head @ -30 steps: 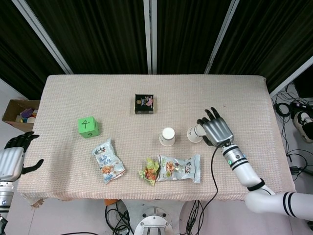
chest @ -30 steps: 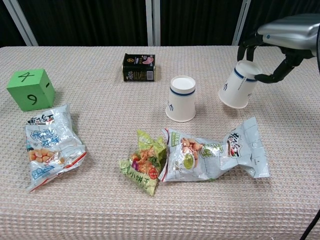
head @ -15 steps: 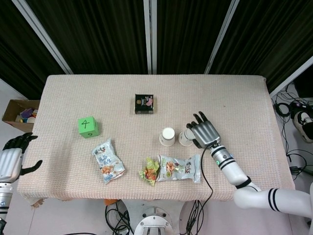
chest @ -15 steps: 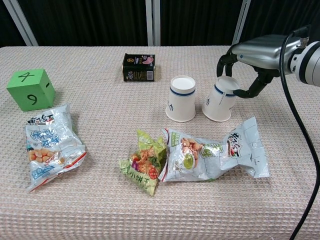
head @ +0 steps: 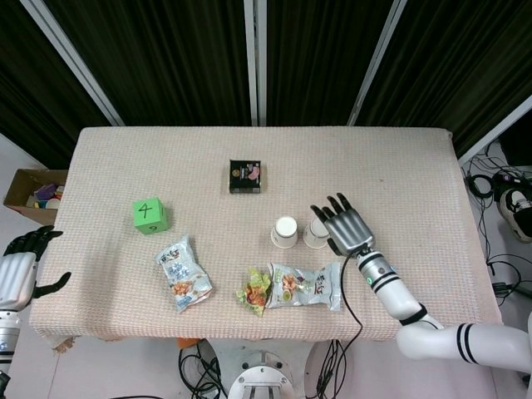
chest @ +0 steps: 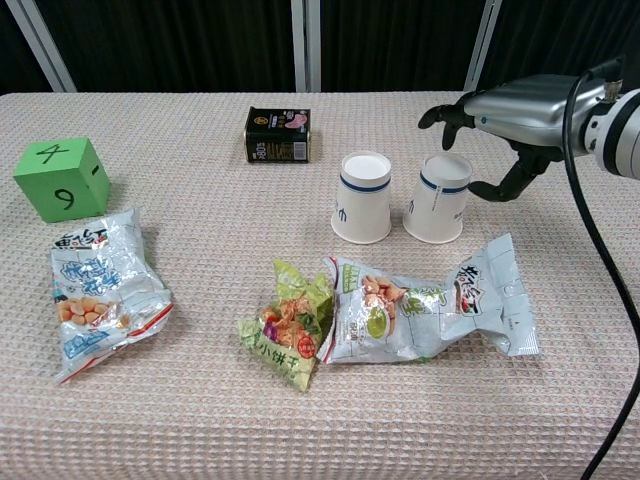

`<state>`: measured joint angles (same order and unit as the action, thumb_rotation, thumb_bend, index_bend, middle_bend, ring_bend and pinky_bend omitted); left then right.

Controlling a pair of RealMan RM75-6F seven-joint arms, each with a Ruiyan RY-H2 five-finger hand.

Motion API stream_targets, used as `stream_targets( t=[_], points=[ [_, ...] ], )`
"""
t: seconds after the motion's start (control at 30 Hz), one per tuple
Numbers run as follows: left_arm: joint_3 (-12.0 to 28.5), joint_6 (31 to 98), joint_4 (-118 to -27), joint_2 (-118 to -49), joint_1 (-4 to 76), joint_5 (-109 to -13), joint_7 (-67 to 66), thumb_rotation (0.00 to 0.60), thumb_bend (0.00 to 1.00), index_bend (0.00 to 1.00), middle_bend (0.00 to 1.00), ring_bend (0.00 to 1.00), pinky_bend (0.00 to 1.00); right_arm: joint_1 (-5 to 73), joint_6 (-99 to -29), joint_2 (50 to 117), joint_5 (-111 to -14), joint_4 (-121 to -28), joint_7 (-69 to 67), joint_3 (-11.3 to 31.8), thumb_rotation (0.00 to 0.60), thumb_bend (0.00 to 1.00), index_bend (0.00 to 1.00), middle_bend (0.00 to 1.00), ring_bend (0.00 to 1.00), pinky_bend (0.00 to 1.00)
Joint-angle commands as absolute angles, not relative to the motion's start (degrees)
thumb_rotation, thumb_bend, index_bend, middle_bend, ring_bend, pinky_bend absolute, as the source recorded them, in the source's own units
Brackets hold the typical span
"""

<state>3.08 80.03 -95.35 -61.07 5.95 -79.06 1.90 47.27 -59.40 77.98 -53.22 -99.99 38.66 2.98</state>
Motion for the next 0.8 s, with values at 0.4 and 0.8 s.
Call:
stream_targets(
  t=[0.4,0.8],
  points=[
    [3.7,86.3,-89.6,-63.4,2.8,-77.1,-5.9,0.600,0.22,0.22,0.14,0.13,0.16,23.2,-89.3,62.6,-75.8,-106.4,21.6,-6.0,0.600,0.37,0.01,0.11,0.00,0.00],
    [-0.2,90.8,-94.0,-62.7,-1.4,-82.6,-5.5,0.600,0.22,0.22,0.14,0.13,0.16,10.8,-96.6,64.8,-84.3,-92.5,3.6,-8.3,0.600,0.37,0.00,0.09,0.00,0.00]
  ],
)
